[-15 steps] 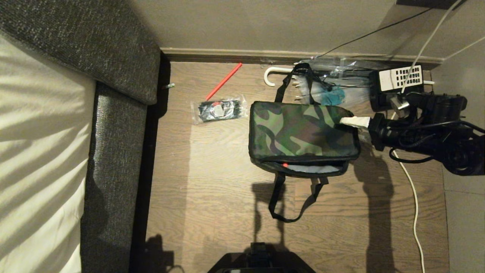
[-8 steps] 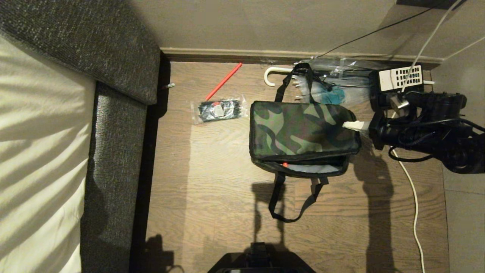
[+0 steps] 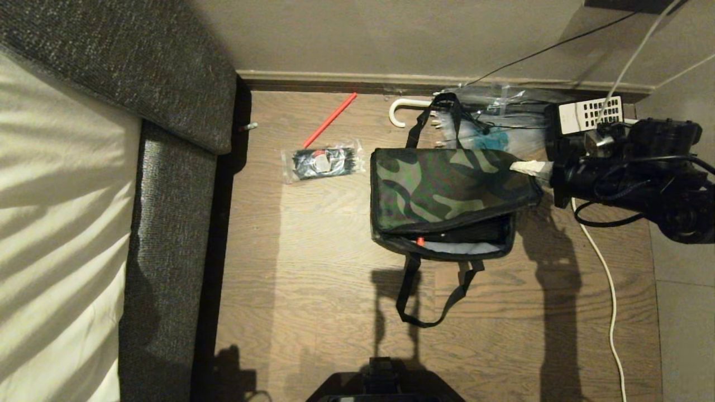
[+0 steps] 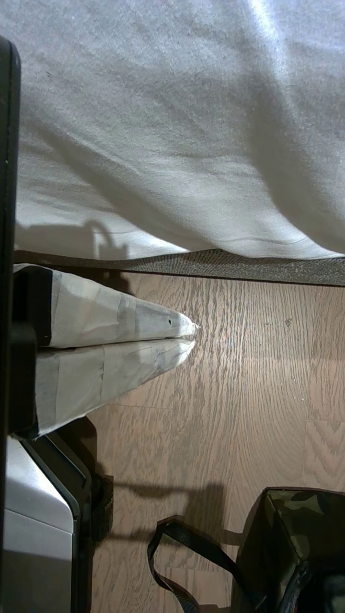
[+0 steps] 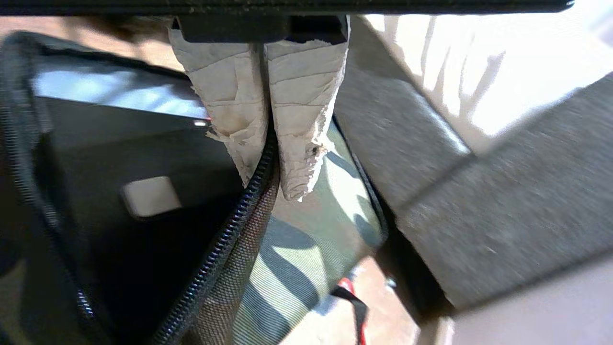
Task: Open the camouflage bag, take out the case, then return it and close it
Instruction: Open the top of the storage box
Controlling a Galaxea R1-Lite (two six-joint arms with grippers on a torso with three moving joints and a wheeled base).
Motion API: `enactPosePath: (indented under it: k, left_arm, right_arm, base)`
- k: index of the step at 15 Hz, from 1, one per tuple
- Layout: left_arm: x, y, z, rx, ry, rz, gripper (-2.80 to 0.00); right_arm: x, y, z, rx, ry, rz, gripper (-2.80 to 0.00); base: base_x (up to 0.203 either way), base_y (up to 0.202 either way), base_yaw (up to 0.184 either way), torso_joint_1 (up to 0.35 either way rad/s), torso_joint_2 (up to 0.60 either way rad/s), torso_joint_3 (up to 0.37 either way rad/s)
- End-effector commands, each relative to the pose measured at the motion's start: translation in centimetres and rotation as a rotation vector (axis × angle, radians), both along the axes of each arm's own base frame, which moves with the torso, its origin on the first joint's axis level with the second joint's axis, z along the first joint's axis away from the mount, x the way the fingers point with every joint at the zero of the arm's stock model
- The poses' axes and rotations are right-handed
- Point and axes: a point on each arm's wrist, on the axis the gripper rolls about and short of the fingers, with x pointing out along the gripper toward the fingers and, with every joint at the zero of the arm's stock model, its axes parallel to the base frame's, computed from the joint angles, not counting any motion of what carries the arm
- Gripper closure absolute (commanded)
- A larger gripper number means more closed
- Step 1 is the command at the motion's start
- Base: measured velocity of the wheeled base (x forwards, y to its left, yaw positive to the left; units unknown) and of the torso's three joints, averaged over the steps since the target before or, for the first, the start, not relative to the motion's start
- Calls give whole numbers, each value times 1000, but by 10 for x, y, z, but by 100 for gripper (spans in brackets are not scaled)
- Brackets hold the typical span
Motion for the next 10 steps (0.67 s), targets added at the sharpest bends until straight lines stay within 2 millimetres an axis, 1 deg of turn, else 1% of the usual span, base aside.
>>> enactPosePath:
  k: [1, 3, 6, 10]
  left_arm:
    - [0, 0, 0, 0, -1, 0, 0]
    - [0, 0, 0, 0, 1, 0, 0]
    - [0, 0, 0, 0, -1, 0, 0]
    - [0, 0, 0, 0, 0, 0, 0]
  right_arm:
    - [1, 0, 10, 58, 10, -3, 0]
    - [2, 0, 21, 129, 23, -5, 0]
    - [5, 0, 31, 207, 45, -6, 0]
    - [10, -1, 37, 249, 52, -12, 0]
  base:
    - [0, 0, 0, 0, 0, 0]
    - [0, 0, 0, 0, 0, 0]
    - [0, 0, 0, 0, 0, 0]
    - [0, 0, 0, 0, 0, 0]
